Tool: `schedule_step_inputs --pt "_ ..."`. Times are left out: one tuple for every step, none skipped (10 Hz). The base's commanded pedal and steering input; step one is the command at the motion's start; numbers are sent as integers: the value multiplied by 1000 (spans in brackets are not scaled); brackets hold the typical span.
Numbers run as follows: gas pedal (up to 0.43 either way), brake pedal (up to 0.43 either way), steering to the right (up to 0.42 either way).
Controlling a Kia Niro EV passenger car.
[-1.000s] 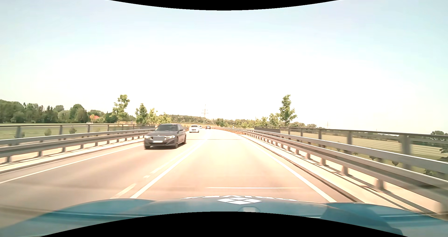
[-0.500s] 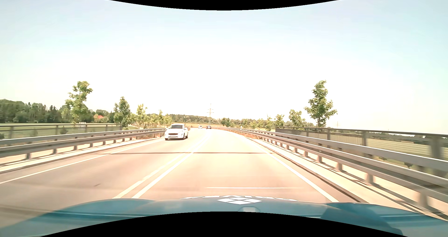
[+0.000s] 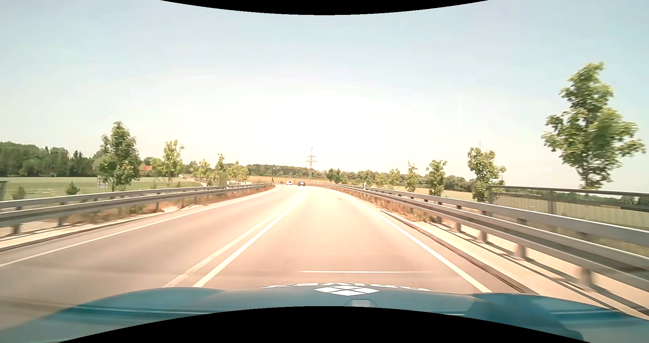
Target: Follow the waypoints while adhering to traffic rules and regulations
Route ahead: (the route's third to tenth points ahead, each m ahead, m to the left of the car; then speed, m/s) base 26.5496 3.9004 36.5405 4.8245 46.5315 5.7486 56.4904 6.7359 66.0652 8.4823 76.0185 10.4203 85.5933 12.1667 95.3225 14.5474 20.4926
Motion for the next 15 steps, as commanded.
schedule_step_inputs --pt "157 0 -12" --pt "157 0 -12" --pt "157 0 -12" --pt "157 0 -13" --pt "157 0 -13" --pt "157 0 -13" --pt "157 0 -13" --pt "157 0 -13" --pt "157 0 -13" --pt "157 0 -13" --pt "157 0 -15" --pt "157 0 -16" --pt "157 0 -17" --pt "157 0 -16" --pt "157 0 -16"
